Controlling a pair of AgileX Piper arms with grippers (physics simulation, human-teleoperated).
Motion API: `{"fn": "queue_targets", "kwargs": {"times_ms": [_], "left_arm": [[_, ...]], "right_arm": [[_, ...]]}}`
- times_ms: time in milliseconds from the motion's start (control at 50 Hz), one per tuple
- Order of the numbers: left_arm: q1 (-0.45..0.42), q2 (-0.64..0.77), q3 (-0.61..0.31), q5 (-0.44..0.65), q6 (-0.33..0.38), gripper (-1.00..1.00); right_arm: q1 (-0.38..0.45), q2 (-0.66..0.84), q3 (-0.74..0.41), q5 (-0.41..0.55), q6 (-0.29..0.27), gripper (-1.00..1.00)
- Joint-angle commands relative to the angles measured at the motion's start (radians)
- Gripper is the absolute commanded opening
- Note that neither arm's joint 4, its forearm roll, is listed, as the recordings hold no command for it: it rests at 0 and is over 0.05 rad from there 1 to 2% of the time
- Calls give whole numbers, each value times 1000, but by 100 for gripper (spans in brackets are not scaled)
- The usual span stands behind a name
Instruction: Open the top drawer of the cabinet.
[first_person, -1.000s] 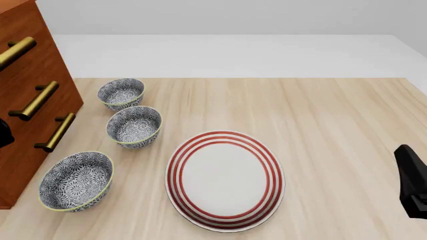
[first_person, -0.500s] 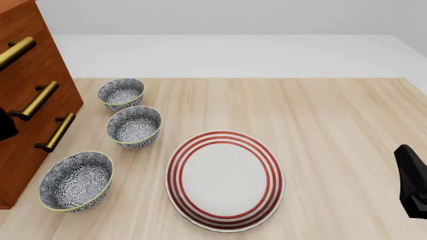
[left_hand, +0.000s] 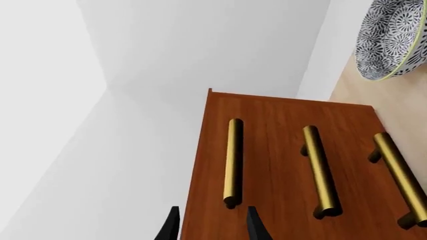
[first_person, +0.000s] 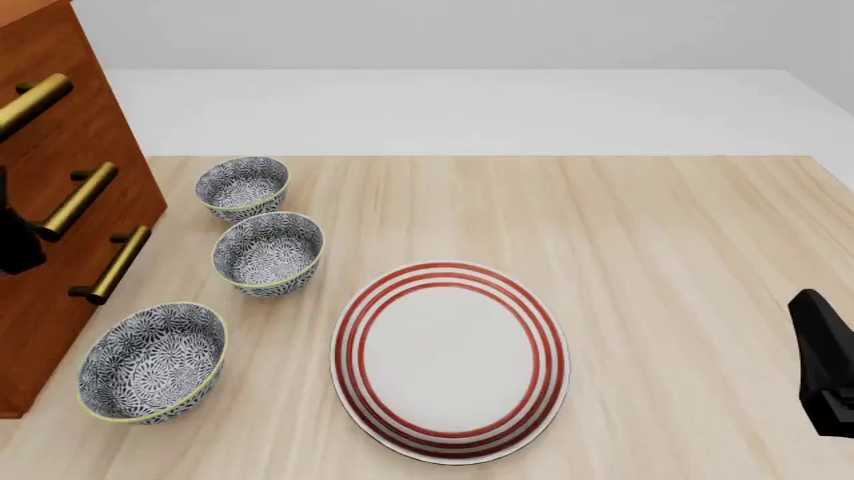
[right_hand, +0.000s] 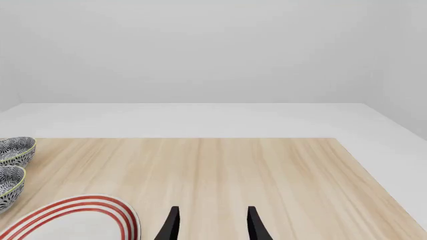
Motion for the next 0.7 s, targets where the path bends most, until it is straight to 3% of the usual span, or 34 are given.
{"fn": "queue_targets", "kwargs": {"times_ms": [20, 700], "left_arm": [[4, 39, -12, -22, -1, 100], [16, 136, -30, -98, -4, 100]], "right_arm": [[0, 0, 0, 0, 0, 100], [0, 0, 0, 0, 0, 100]]}}
